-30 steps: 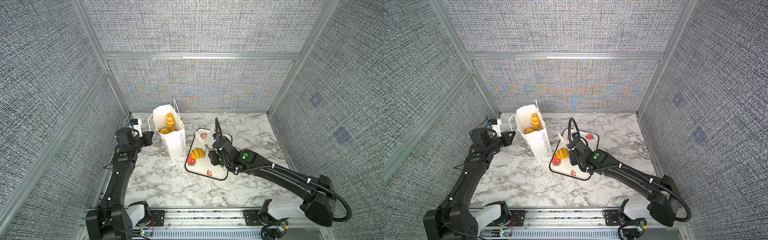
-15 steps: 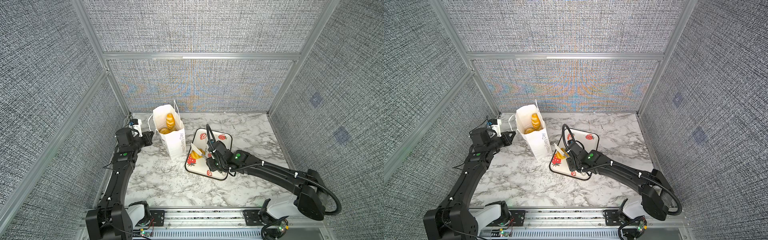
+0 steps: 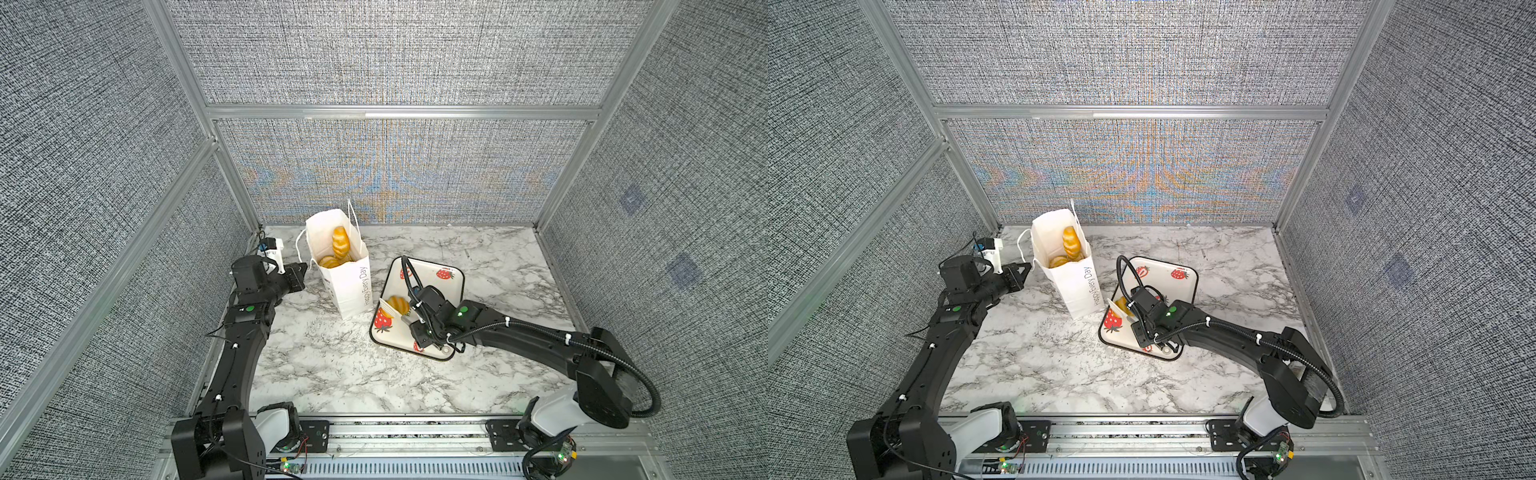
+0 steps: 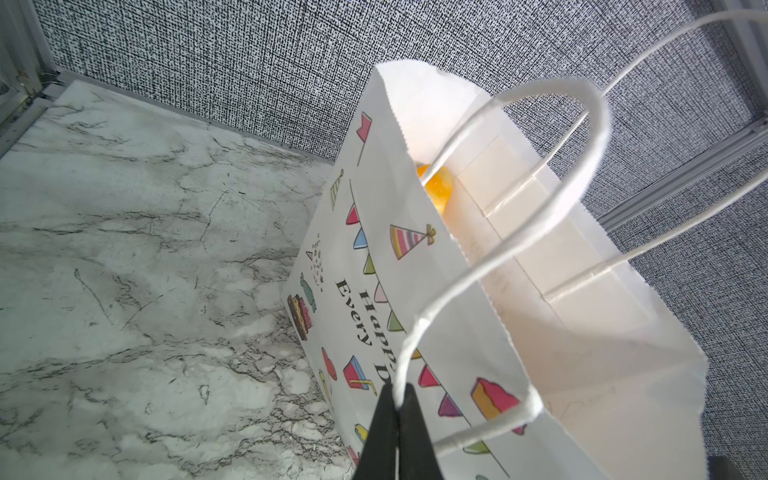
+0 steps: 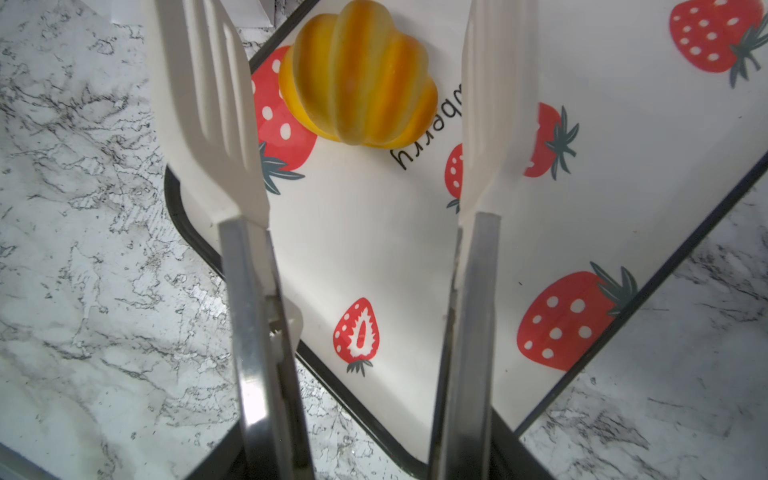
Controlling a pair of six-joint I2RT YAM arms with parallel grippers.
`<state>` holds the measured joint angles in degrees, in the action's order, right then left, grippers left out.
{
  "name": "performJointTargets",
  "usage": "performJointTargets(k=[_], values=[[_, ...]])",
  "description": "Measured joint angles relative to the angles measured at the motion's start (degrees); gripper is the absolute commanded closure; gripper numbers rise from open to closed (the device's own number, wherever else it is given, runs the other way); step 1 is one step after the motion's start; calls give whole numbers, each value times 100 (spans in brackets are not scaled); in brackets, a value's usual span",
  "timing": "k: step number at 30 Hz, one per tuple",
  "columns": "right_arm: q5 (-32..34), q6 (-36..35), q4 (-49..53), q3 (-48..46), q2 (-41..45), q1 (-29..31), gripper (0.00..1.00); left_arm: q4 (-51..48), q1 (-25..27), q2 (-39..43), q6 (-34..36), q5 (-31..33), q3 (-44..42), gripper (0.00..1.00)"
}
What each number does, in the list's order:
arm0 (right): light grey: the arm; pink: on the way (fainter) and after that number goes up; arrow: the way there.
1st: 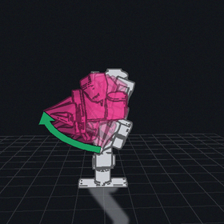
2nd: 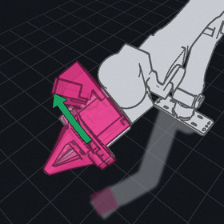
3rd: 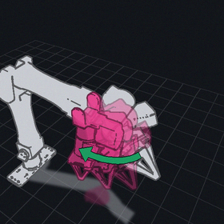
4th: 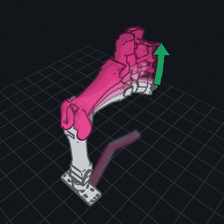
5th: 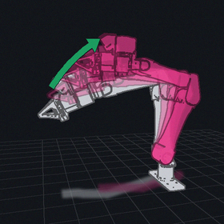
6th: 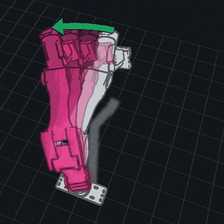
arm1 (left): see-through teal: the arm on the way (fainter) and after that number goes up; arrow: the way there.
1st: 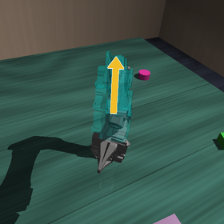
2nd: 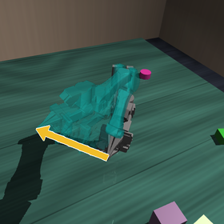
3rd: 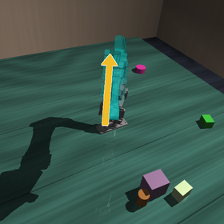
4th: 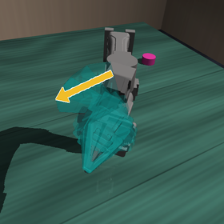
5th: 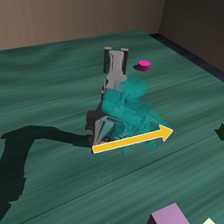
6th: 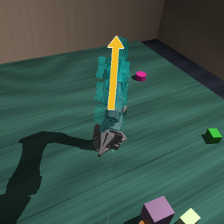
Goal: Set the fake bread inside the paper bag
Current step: 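Lower the open tongs around the yellow striped roll on the tray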
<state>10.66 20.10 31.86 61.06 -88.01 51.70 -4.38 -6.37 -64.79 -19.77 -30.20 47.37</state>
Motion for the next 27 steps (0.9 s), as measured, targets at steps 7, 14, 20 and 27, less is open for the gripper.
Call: performJointTargets(k=[7, 14, 20, 27], values=[[-63, -120, -11, 0, -192, -2, 41, 0, 0, 2, 0, 0, 0, 100], [-57, -205, -20, -7, -367, -13, 40, 0, 0, 2, 0, 0, 0, 100], [-35, -297, -11, 4, -505, -17, 40, -2, 0, 0, 0, 0, 0, 100], [-15, -389, -22, 4, -647, -66, 40, -2, 0, -2, 0, 0, 0, 100]])
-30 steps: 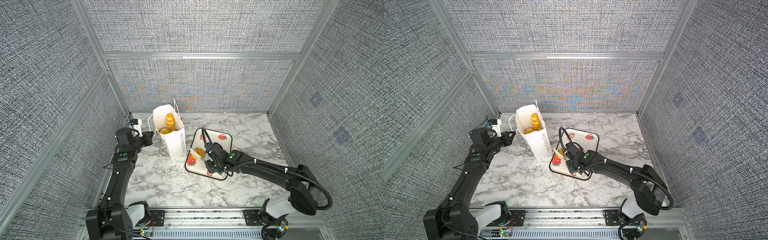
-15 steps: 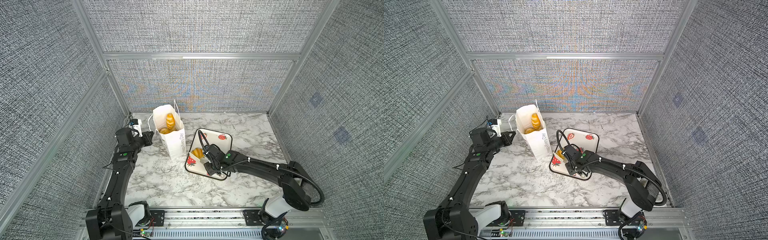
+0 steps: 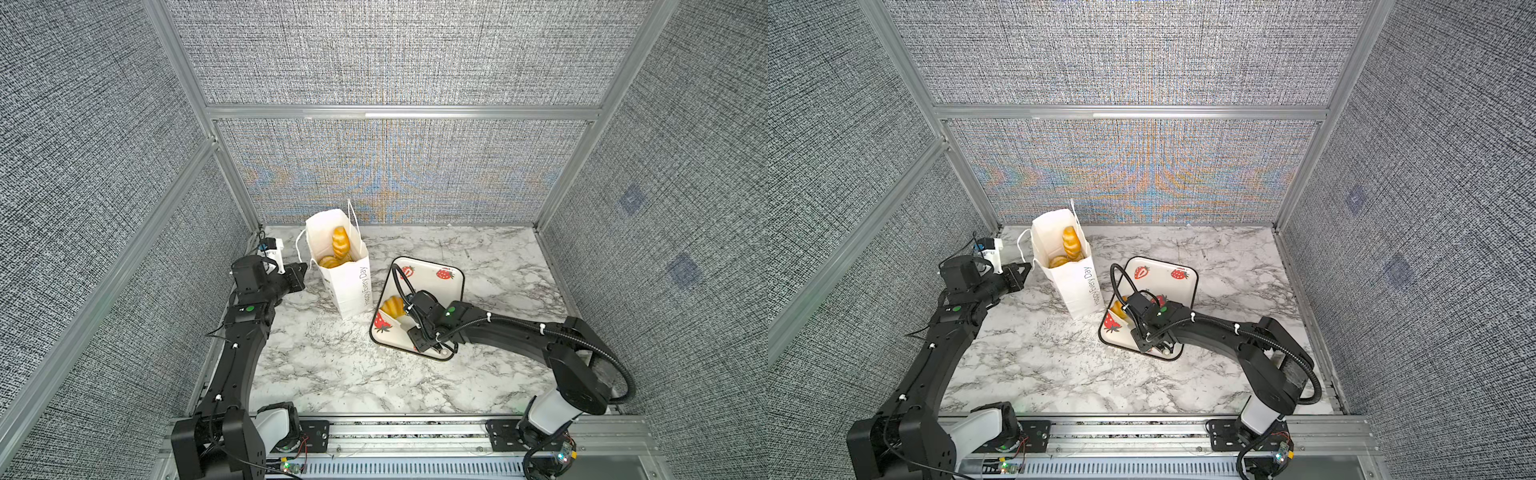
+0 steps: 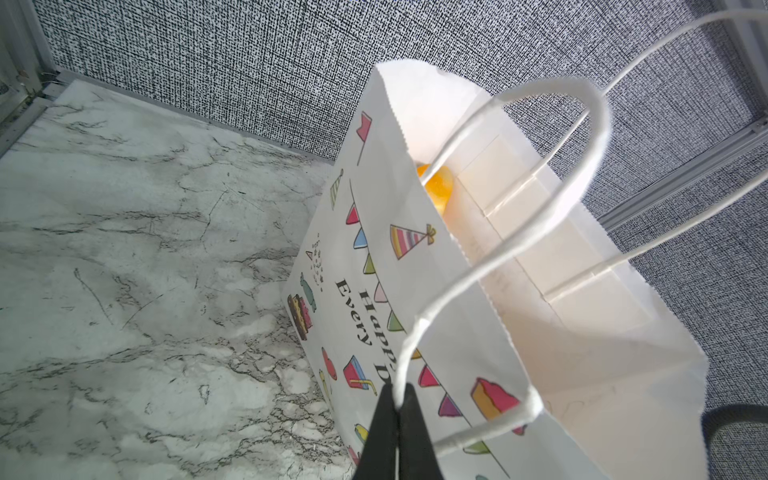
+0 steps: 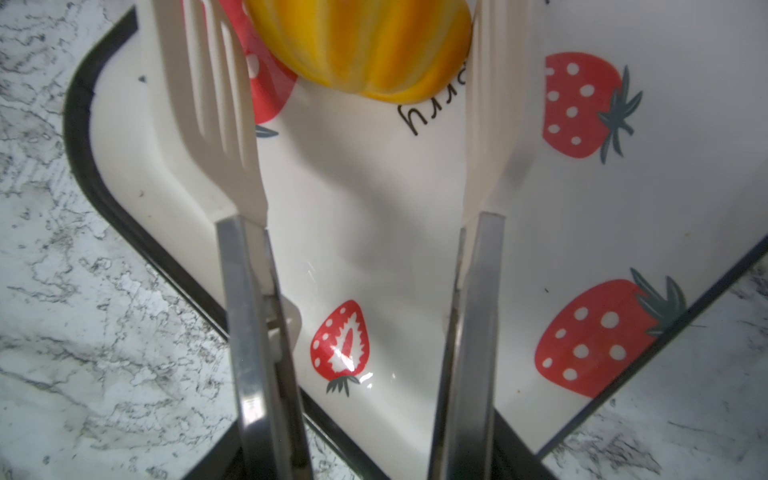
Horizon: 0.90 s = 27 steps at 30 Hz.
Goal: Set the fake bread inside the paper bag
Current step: 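Lower the open tongs around the yellow striped roll on the tray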
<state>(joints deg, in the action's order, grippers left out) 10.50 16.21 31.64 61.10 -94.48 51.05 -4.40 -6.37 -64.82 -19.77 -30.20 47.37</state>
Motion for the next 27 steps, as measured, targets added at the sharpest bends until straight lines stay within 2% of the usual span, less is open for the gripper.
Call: performJointTargets(k=[14, 21, 27], values=[[127, -199, -2, 118, -151, -55, 43, 0, 0, -22, 2, 0, 0, 100], [157, -203, -17, 28, 17, -63, 55, 0, 0, -35, 2, -2, 0, 100], [190, -199, -17, -63, 168, -61, 62, 0, 0, -39, 2, -2, 0, 100]])
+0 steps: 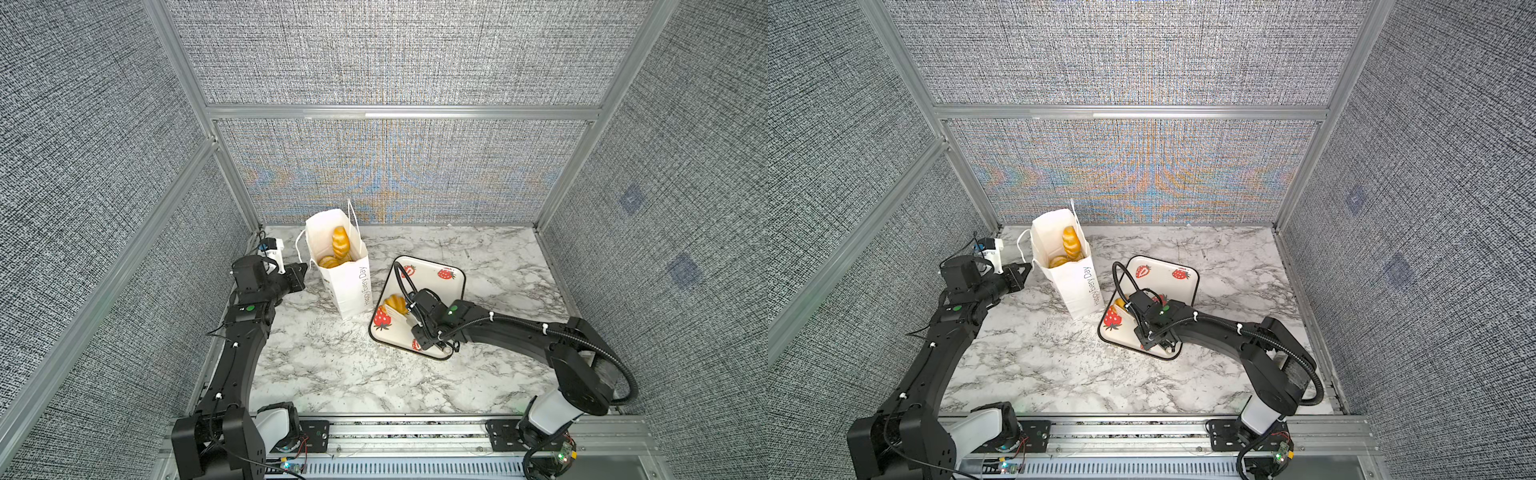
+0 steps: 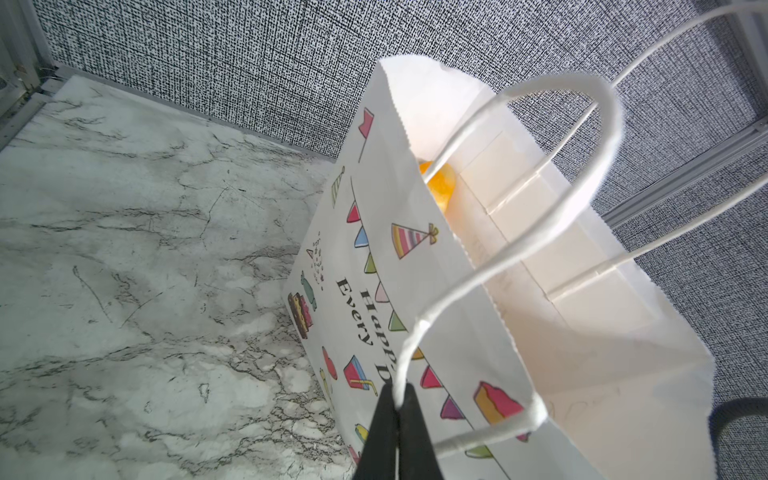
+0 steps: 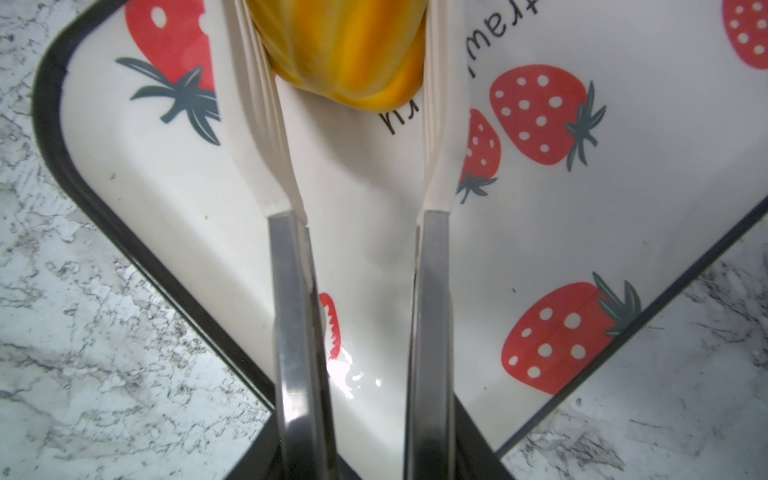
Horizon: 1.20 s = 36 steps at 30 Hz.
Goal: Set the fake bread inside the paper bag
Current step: 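Lower the open tongs around the yellow striped roll on the tray, then squeeze the tongs shut on the striped roll and lift it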
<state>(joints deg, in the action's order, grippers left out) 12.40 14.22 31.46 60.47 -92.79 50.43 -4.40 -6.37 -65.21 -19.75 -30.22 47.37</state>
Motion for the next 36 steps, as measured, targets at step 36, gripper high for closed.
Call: performJointTargets(k=[36], values=[[1075, 153, 57, 546, 2430, 640, 65, 0, 0, -35, -2, -33, 0, 100]])
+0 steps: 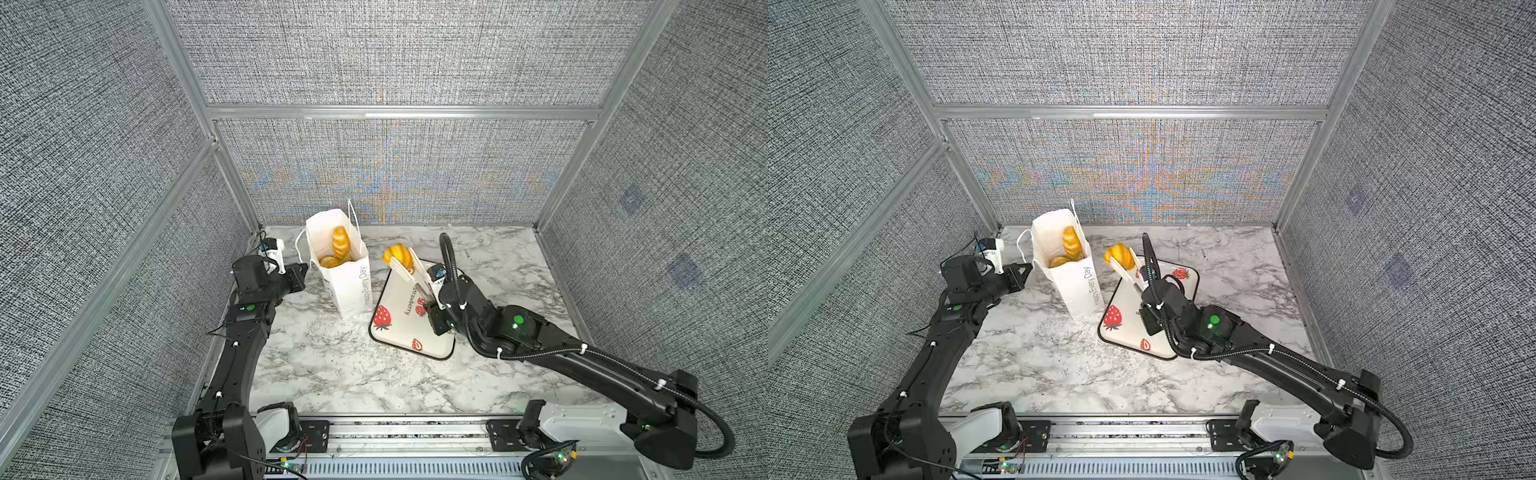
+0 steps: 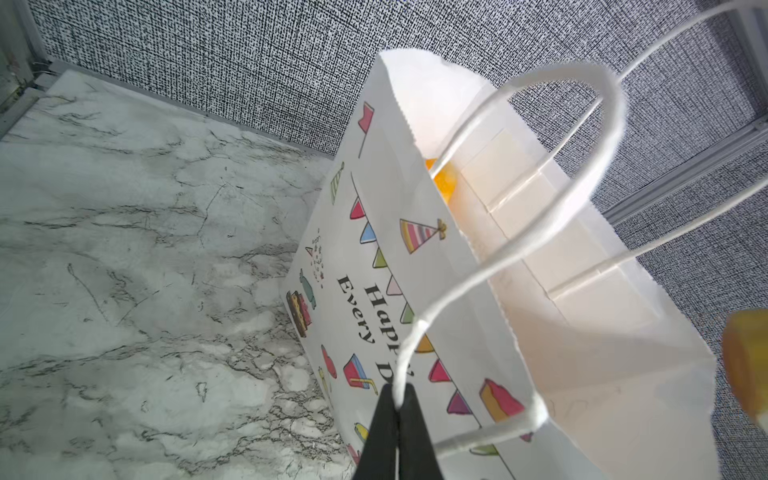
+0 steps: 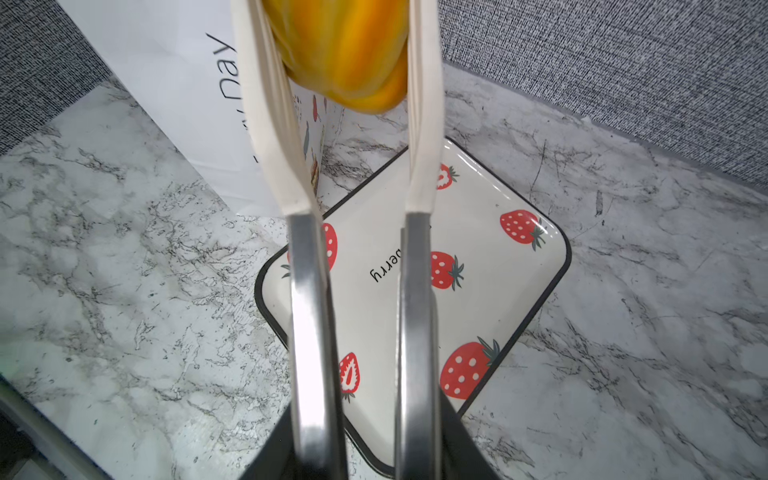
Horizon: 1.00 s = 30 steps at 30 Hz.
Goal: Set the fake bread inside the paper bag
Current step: 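Squeeze the tongs shut on the striped roll and lift it, then carry the roll in the tongs over the bag opening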
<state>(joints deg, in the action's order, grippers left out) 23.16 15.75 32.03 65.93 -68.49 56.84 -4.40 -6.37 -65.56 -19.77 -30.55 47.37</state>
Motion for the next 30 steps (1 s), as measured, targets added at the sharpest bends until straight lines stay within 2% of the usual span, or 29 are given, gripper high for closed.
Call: performJointTargets(k=[10, 26, 30], values=[[168, -264, -354, 472, -297, 396, 65, 0, 0, 2, 0, 0, 0, 100], [-72, -730, -822, 2006, -1714, 619, 65, -2, 0, 13, 0, 4, 0, 100], [-63, -780, -730, 2649, -2227, 612, 65, -2, 0, 13, 0, 4, 0, 100]])
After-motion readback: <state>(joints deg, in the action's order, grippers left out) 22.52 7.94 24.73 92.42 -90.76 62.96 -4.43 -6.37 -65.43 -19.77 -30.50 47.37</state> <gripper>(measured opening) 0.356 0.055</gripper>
